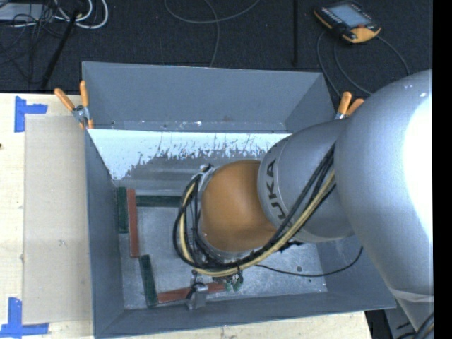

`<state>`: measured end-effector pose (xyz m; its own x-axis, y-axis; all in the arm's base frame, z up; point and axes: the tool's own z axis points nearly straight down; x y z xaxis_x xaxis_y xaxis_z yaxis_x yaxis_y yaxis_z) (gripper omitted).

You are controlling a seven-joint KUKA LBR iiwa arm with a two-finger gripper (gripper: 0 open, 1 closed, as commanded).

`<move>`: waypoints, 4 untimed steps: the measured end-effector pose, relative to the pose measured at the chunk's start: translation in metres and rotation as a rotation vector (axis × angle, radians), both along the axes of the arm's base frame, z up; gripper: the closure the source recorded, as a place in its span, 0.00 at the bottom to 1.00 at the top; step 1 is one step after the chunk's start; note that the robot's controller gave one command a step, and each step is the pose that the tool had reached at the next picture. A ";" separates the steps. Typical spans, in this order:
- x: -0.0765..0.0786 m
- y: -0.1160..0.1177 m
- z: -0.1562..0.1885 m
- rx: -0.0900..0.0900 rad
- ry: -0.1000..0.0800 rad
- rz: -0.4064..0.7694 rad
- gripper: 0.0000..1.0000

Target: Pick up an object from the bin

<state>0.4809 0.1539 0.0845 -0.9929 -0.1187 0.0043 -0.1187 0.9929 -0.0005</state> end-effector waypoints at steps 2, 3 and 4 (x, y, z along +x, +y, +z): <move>0.005 -0.042 -0.014 0.004 -0.014 0.335 0.00; 0.002 -0.042 -0.015 0.003 -0.005 0.333 1.00; 0.002 -0.042 -0.015 0.003 -0.005 0.333 1.00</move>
Offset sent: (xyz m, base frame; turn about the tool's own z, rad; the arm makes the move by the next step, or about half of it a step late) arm 0.0000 0.0000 0.0000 0.0000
